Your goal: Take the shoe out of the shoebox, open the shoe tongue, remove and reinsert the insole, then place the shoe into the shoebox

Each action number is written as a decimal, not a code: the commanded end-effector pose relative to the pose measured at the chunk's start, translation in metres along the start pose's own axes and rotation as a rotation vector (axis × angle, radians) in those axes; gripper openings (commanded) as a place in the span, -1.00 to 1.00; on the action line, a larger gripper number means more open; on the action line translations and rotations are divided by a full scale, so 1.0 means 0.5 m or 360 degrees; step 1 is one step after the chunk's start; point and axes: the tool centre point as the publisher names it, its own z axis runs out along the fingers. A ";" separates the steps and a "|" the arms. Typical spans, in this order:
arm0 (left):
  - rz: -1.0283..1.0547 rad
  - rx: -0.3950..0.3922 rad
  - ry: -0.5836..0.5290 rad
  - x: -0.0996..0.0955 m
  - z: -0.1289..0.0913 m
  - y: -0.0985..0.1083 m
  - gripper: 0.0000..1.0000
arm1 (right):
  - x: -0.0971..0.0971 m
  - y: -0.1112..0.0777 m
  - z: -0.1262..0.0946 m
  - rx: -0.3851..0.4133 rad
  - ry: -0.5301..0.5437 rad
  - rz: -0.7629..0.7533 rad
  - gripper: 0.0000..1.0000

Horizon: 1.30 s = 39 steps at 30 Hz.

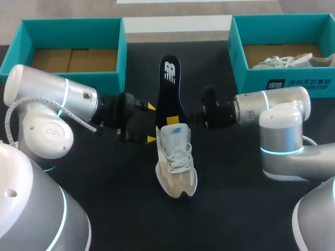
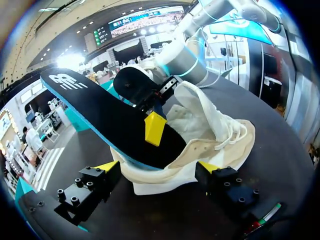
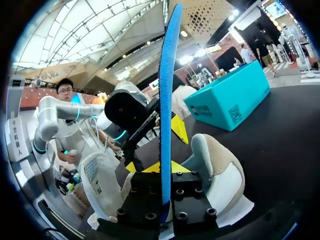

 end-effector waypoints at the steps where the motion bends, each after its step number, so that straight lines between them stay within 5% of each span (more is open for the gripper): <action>1: 0.0000 -0.0006 0.0000 0.000 0.001 -0.001 1.00 | 0.011 -0.024 0.003 -0.0011 -0.0023 0.0019 -1.00; 12: 0.0000 -0.0006 0.0000 0.000 0.001 -0.001 1.00 | 0.014 -0.018 -0.006 0.0013 -0.0078 0.0001 -1.00; 13: 0.0000 -0.0006 0.0000 0.000 0.001 -0.001 1.00 | 0.014 -0.014 -0.007 0.0013 -0.0087 -0.0013 -0.90; 14: 0.0000 -0.0006 0.0000 0.000 0.001 -0.001 1.00 | 0.014 -0.007 -0.008 0.0010 -0.0094 -0.0032 -0.50; 16: 0.0000 -0.0006 0.0000 0.000 0.001 -0.001 1.00 | 0.015 0.001 -0.008 0.0020 -0.0097 -0.0045 -0.33; 26: 0.0000 -0.0006 0.0000 0.000 0.001 -0.001 1.00 | 0.019 0.042 -0.010 0.0038 -0.0101 -0.0126 -0.27; 33: 0.0000 -0.0006 0.0000 0.000 0.001 -0.001 1.00 | -0.009 0.053 -0.004 0.0080 -0.0035 -0.0102 -0.32; 34: 0.0000 -0.0006 0.0000 0.000 0.001 -0.001 1.00 | -0.013 0.047 -0.003 0.0085 -0.0016 -0.0081 -0.44; 35: 0.0000 -0.0006 0.0000 0.000 0.001 -0.001 1.00 | -0.014 0.045 -0.004 0.0089 -0.0015 -0.0076 -0.84; 36: 0.0000 -0.0006 0.0000 0.000 0.001 -0.001 1.00 | -0.015 0.040 -0.005 0.0081 0.0002 -0.0051 -1.00; 39: 0.0000 -0.0006 0.0000 0.000 0.001 -0.001 1.00 | -0.014 0.028 -0.010 0.0086 0.0014 -0.0019 -1.00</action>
